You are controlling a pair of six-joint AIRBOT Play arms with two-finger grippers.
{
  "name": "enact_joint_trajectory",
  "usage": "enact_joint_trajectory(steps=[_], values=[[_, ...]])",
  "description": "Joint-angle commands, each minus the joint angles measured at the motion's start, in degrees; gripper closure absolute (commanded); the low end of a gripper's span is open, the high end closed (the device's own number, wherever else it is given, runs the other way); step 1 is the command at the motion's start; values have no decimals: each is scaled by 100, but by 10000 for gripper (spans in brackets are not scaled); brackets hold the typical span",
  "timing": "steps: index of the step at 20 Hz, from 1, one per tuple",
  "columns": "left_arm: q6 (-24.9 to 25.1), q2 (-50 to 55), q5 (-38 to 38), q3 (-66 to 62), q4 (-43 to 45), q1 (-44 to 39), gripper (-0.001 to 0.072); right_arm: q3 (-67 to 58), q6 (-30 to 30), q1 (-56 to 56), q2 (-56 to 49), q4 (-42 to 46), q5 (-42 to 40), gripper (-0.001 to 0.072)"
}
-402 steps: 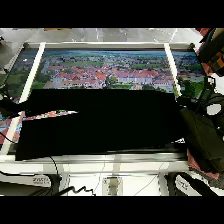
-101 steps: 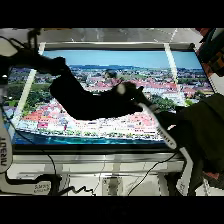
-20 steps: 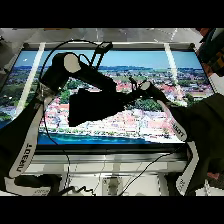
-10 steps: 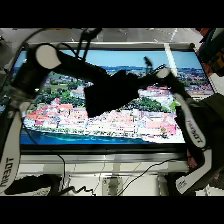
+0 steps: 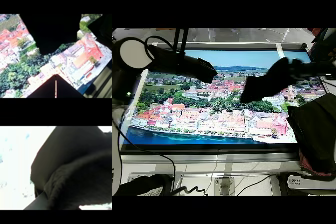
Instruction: Fold the clothes and pants, and hang the long-sleeved shirts on hangers.
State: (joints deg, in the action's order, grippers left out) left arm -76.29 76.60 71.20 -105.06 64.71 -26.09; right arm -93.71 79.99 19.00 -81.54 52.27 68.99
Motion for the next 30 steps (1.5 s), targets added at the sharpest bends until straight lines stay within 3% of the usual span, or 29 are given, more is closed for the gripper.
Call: enact_joint_trajectory(steps=[1,4,7,9,14,18,21,24,30], values=[[37,-28,-4,0,2,7,700,-9,57,1034,960,409,140,695],[76,-31,-7,0,0,7,700,-103,85,2144,1821,697,313,695],[76,-37,-4,-2,0,7,700,-116,551,3327,2728,1421,321,694],[76,-42,-7,0,0,7,700,-116,1165,3915,3220,1853,129,694],[74,-90,-7,-2,2,48,699,-116,1353,4094,3779,1241,-448,694],[74,-107,-48,0,2,90,700,-114,1036,3342,3200,378,-210,695],[74,-107,-46,0,2,109,699,-114,437,2000,2446,951,-251,694],[76,-107,-42,0,4,109,699,-114,452,1388,1733,1668,-400,693],[72,-107,-46,0,632,109,700,-109,693,702,149,1663,-424,693]])
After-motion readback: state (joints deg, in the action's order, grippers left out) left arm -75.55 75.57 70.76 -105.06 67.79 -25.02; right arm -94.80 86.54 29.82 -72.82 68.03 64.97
